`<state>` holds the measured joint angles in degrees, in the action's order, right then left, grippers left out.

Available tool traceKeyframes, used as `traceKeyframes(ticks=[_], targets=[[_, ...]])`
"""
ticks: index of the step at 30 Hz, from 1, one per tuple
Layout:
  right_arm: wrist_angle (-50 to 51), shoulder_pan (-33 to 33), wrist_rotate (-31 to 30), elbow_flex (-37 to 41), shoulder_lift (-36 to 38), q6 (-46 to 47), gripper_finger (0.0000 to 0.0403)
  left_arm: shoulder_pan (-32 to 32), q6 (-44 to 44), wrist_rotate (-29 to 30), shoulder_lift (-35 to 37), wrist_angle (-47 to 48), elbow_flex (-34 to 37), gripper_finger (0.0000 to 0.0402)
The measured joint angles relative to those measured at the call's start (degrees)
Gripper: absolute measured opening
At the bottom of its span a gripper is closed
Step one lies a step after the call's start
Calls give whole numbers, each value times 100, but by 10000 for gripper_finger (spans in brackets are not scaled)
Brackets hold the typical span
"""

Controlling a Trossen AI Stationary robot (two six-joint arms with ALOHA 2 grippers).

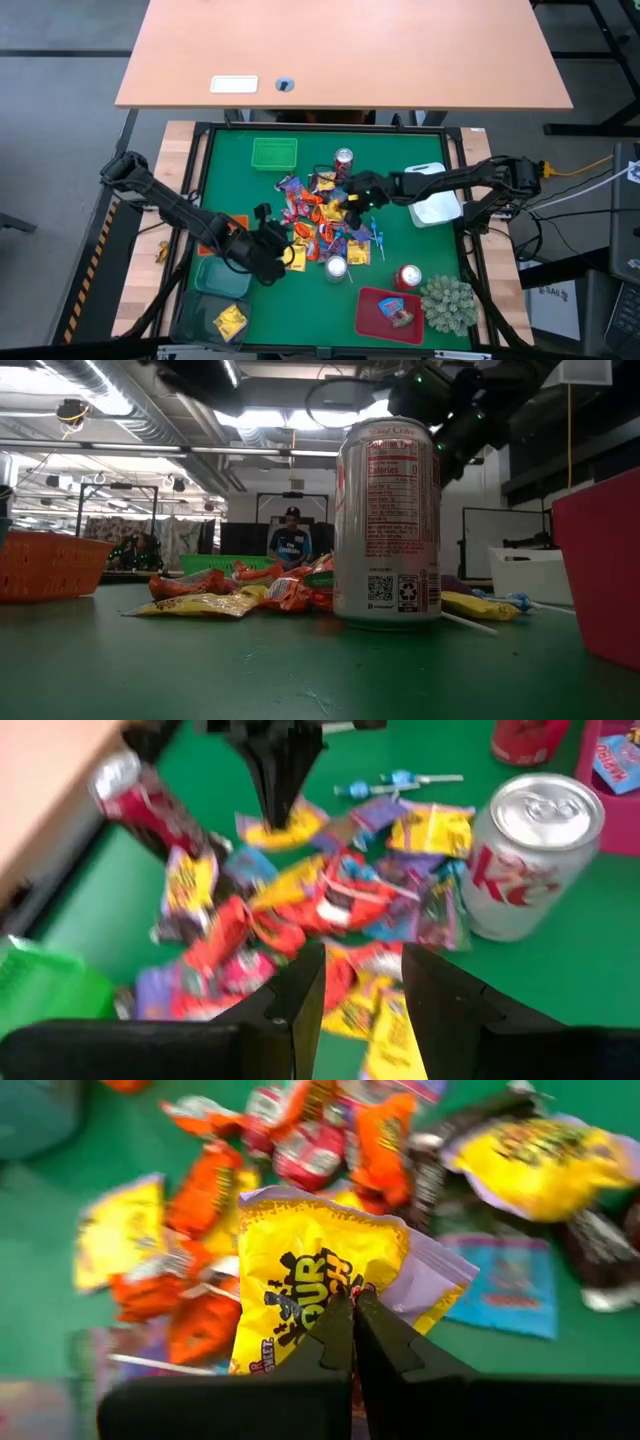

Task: Sort candy
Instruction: Put the yellow candy into the black bin

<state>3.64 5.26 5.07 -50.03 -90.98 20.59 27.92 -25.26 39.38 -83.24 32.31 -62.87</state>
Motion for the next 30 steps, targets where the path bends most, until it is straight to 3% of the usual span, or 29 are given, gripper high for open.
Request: traceKeyframes(ticks=[14,19,27,30], targets=[[-83,-2,911,-460,9,10,1,-772,2923,-72,0,-1204,0,124],[-90,-2,956,-558,9,10,1,-1072,3357,-619,0,-1279,0,124],[-312,-2,958,-659,13,117,1,-1380,4006,-800,0,-1282,0,124],[-610,-2,1028,-659,13,212,1,-1472,4238,-1169,0,-1298,0,124]])
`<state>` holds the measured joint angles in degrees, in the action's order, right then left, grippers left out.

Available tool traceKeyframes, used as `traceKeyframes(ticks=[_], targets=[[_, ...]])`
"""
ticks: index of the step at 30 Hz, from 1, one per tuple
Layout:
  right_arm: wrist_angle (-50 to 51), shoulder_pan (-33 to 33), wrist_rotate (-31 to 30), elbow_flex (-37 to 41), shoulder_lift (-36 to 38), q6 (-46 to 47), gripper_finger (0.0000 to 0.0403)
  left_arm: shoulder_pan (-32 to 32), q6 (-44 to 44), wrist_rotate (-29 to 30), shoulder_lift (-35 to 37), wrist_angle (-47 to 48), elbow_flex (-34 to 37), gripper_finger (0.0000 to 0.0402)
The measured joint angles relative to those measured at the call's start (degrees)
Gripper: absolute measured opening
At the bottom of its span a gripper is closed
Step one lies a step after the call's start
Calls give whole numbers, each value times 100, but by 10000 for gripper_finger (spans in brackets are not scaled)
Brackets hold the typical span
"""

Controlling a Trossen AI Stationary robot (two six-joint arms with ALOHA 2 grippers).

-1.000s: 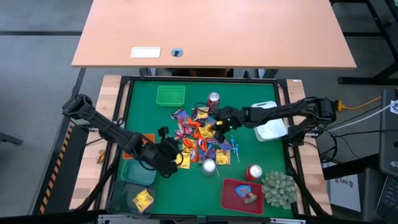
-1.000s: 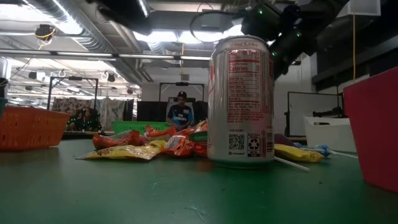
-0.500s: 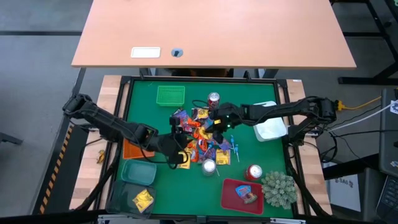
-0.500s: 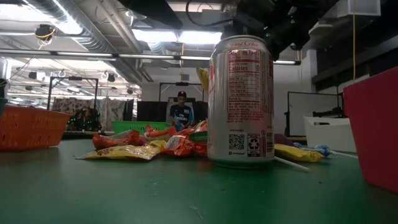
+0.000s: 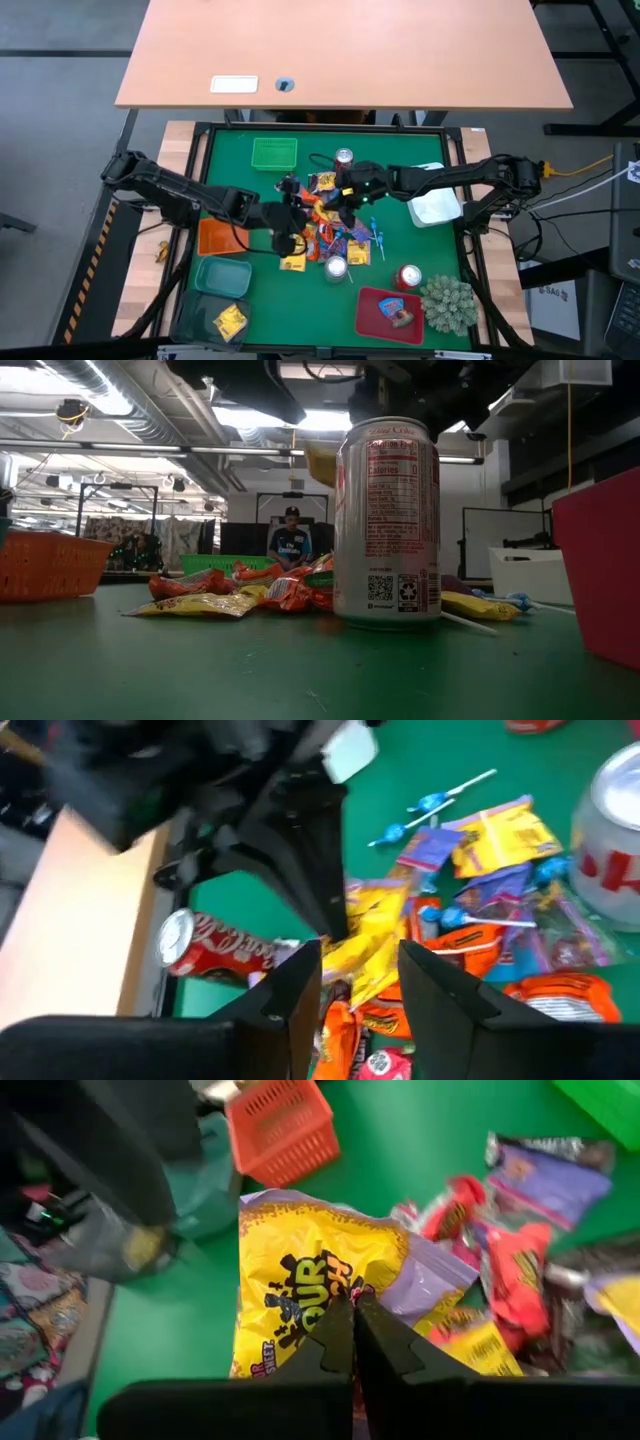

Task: Sort candy
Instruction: Put the yellow candy into the black bin

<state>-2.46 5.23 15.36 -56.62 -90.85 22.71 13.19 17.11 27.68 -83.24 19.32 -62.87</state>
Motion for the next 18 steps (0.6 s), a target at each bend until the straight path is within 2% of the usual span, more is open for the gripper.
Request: traceKeyframes(ticks=[9,18], targets=[[-501,4,359,-2,4,170,1,-187,16,-176,0,-23,0,124],[-511,4,378,-2,4,170,1,-334,12,-407,0,-19,0,114]])
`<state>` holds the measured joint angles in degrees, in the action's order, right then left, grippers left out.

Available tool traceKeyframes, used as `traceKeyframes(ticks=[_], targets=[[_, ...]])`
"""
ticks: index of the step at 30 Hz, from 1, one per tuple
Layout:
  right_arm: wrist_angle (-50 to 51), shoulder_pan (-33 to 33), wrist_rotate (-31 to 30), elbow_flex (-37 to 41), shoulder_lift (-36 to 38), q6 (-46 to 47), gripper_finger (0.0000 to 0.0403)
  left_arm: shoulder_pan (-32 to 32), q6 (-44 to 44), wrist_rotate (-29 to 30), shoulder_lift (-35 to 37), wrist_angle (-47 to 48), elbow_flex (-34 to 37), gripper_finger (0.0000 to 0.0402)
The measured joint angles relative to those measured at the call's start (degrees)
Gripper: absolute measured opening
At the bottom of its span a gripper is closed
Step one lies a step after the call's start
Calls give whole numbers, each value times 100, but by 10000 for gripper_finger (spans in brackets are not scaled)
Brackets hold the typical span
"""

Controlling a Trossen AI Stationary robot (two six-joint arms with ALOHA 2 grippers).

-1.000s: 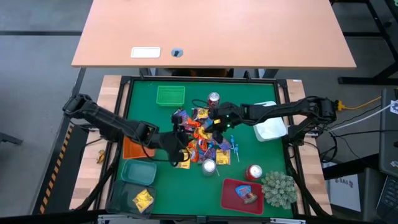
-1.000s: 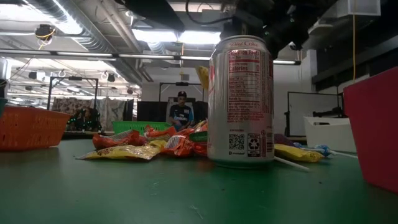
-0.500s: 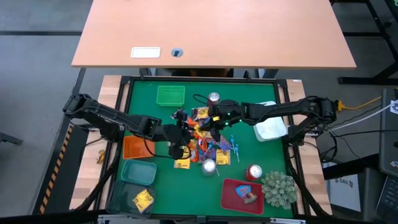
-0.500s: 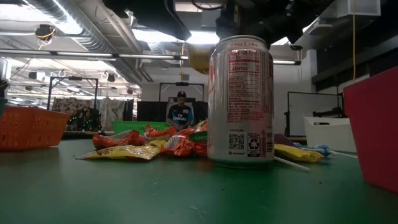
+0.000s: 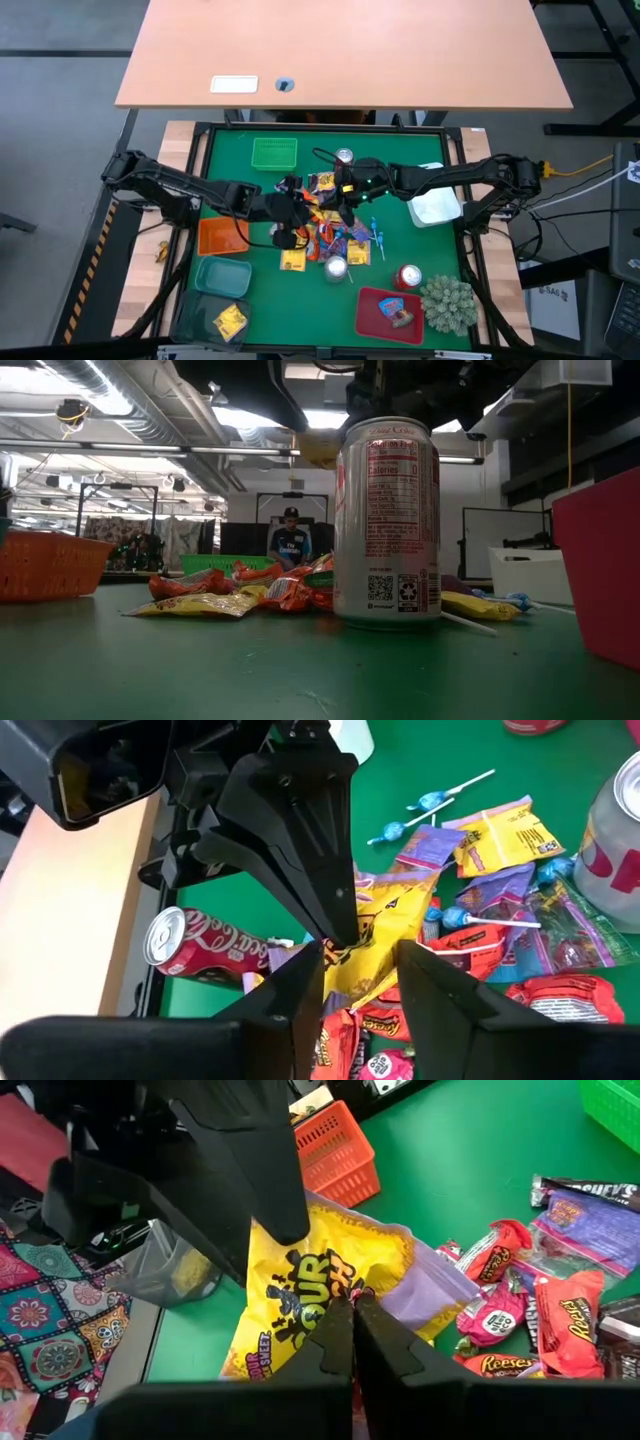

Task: Sort candy
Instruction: Put the yellow candy into the black bin

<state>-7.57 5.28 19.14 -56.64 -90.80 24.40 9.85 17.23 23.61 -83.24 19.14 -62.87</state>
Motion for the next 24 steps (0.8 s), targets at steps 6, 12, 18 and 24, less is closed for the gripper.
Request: traceKeyframes(ticks=[6,12,18,24], targets=[[-2,0,-2,0,0,-2,1,-101,-20,-101,0,2,0,64],[0,0,-4,0,0,-3,1,-127,-63,-105,0,7,0,6],[0,0,-1,0,0,-28,17,-127,-68,-154,0,14,0,2],[-11,-7,17,0,0,-31,102,-79,-545,-684,-4,31,0,1]])
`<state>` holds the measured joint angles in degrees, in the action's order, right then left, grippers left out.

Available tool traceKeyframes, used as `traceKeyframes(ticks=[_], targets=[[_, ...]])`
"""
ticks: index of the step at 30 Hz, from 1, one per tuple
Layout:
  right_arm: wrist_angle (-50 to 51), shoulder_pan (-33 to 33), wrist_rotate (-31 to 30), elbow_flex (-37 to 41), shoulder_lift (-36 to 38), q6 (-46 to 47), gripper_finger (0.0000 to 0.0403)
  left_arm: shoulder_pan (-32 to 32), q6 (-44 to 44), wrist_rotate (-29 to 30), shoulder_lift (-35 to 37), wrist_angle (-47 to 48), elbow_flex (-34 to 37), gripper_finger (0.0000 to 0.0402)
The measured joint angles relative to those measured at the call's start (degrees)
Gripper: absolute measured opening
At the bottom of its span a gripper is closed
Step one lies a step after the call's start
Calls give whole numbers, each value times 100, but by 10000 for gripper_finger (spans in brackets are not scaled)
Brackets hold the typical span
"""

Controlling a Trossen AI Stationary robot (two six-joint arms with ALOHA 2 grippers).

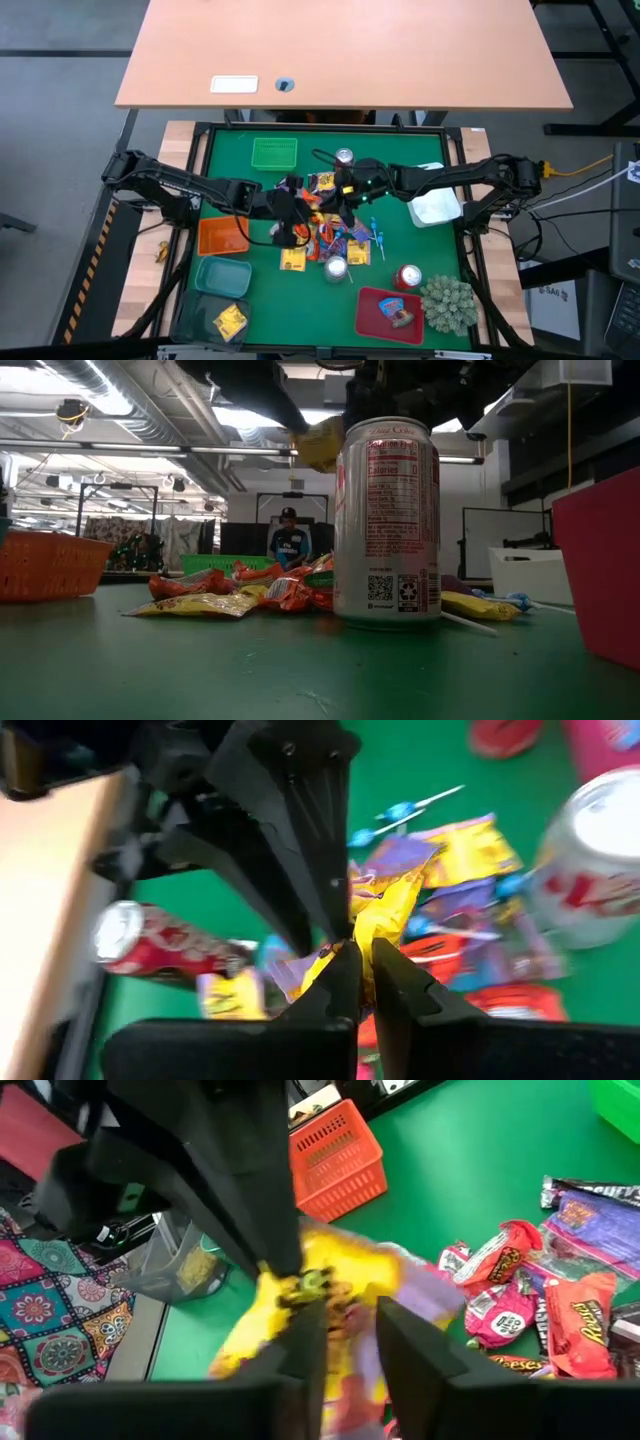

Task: Sort candy
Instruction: Put the yellow candy into the black bin

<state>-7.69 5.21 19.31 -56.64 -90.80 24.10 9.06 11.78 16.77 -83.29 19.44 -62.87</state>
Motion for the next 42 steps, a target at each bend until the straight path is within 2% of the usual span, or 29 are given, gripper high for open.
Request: traceKeyframes(ticks=[4,7,14,18,21,31,37,42], targets=[[66,0,-2,0,0,0,148,203,-655,-658,65,48,0,0],[247,0,-3,0,0,0,165,433,-1370,-1267,175,177,-2,0],[980,2,-16,0,0,-57,172,1179,-3596,-2597,423,637,-7,0],[1236,2,-68,0,0,-59,172,1768,-5005,-3080,428,1003,-7,0],[1294,2,-72,0,0,-59,172,2262,-5898,-3066,425,1284,-7,0],[1294,2,-75,0,0,-59,172,3784,-8876,-2356,422,2436,-7,0],[1294,2,-79,0,0,-59,172,4292,-9433,-1986,420,2625,-7,0],[1294,2,-81,0,0,-59,172,4402,-9779,-1488,417,2789,-7,1]])
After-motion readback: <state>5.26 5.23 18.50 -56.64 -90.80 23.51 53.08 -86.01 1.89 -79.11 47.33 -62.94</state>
